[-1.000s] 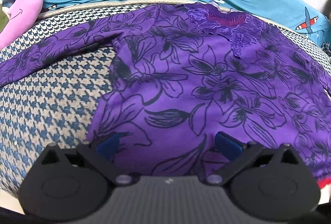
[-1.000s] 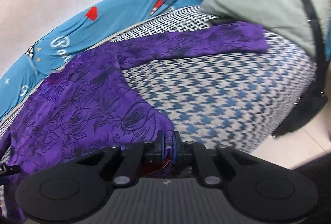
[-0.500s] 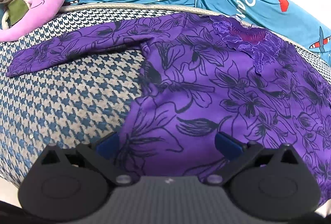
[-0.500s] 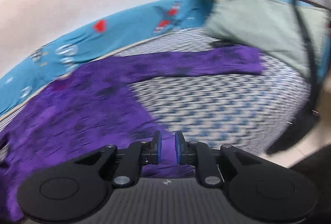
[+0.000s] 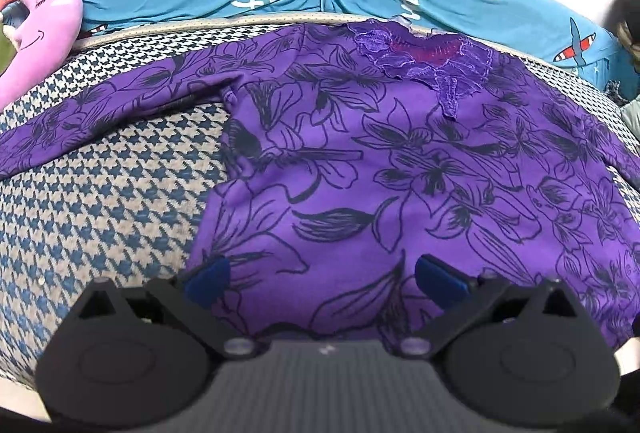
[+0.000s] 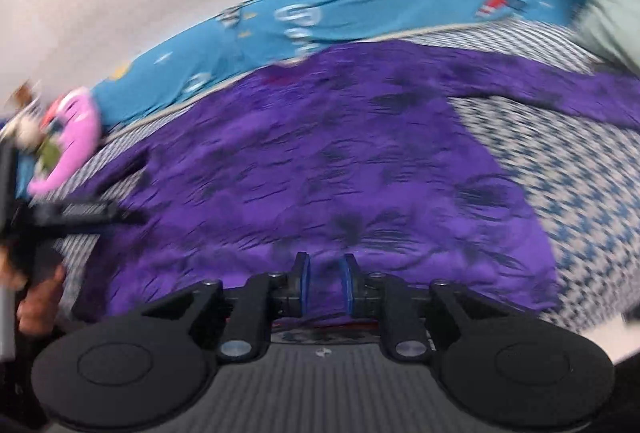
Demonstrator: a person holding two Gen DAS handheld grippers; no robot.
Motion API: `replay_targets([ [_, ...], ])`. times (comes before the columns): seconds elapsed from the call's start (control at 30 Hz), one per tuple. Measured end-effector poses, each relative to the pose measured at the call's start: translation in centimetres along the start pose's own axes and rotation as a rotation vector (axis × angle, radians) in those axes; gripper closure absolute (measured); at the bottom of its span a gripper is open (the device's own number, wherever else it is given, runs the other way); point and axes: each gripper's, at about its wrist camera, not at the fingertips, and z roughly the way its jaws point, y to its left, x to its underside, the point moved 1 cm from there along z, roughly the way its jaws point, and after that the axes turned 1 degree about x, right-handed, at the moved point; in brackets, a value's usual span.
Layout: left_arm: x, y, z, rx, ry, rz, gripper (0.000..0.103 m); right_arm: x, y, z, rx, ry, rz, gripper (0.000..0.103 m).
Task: Fold clothes
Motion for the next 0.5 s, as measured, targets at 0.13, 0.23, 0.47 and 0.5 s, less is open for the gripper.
replay_targets([
  [0.13,0.0,0.3,0.2,0.006,0.013,-0.016,0.0,0.7,3.1,0.5,-0.063,0.029,-0.15,0.071],
  [0.23,0.0,0.4,0.3,0.004,0.017,-0.017,0.0,1.2,5.1,1.0,-0.081,0.041,-0.268,0.065],
  [0.47,0.0,0.7,0.5,0.001,0.027,-0.026,0.0,2.4,8.6,2.0,-0.1,0.055,-0.5,0.055],
  [0.5,0.0,0.7,0.5,0.001,0.028,-0.028,0.0,2.6,9.0,2.2,-0.099,0.057,-0.533,0.055],
])
